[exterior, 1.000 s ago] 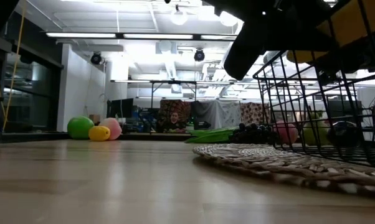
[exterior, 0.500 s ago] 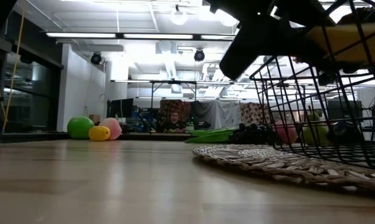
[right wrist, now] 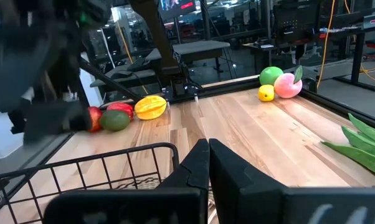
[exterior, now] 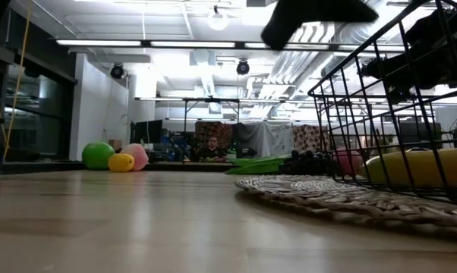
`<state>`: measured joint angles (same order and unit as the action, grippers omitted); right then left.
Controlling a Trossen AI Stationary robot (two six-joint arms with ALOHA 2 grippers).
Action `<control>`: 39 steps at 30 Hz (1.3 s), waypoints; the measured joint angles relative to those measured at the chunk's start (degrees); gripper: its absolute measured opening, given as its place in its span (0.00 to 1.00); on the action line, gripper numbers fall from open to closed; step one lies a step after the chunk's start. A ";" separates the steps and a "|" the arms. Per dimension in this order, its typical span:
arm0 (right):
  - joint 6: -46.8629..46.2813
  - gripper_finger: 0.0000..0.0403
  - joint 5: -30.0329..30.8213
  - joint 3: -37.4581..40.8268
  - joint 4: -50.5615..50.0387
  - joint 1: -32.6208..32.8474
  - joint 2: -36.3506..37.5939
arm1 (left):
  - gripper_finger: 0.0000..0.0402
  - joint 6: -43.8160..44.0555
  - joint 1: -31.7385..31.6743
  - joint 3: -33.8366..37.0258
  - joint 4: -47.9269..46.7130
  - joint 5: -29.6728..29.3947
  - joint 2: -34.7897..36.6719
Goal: Build produce basket
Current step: Put the banana into the wire basket, then put the pear into the wire basket
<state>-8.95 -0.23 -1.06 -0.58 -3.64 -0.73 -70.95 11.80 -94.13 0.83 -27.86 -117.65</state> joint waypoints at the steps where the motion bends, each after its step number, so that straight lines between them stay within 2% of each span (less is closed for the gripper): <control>1: 0.00 0.00 0.02 0.00 -0.02 0.00 -0.02 | 0.49 0.34 0.00 0.00 -0.45 -2.01 1.35; 5: 0.00 0.00 0.02 0.00 0.00 0.00 -0.04 | 0.49 7.77 -0.45 -0.04 -5.73 -7.89 8.76; 8: 0.00 0.00 0.01 0.00 0.00 0.00 -0.02 | 0.49 21.04 -1.89 -0.04 -14.94 -6.29 16.32; 11: 0.00 0.00 0.01 0.00 -0.01 0.00 -0.02 | 0.49 37.87 -5.27 0.65 -25.01 3.55 24.55; 14: 0.00 0.00 0.00 -0.02 -0.02 0.00 -0.02 | 0.48 49.64 -10.44 6.62 -27.49 20.02 32.78; 16: 0.00 0.00 0.02 0.00 0.00 0.00 -0.04 | 0.47 53.70 -13.43 13.74 -24.66 27.83 38.40; 18: 0.00 0.00 0.00 -0.02 -0.02 0.00 -0.02 | 0.46 56.57 -15.08 22.10 -17.90 29.80 43.83; 24: 0.00 0.00 0.02 0.00 0.00 0.00 -0.02 | 0.43 60.97 -15.88 47.76 3.06 26.03 60.04; 28: 0.00 0.00 0.01 -0.01 -0.01 0.00 -0.02 | 0.42 64.37 -15.27 60.95 16.58 23.41 69.80; 32: 0.00 0.00 0.01 -0.01 -0.02 0.00 -0.02 | 0.42 68.22 -15.04 69.16 23.46 22.72 78.37; 39: 2.30 0.00 2.00 0.00 0.31 -0.13 -0.02 | 0.42 72.27 -15.04 75.73 22.53 22.91 87.34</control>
<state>-6.65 1.77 -1.06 -0.28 -3.77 -0.75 1.31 -3.25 -18.40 23.37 -4.95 -30.31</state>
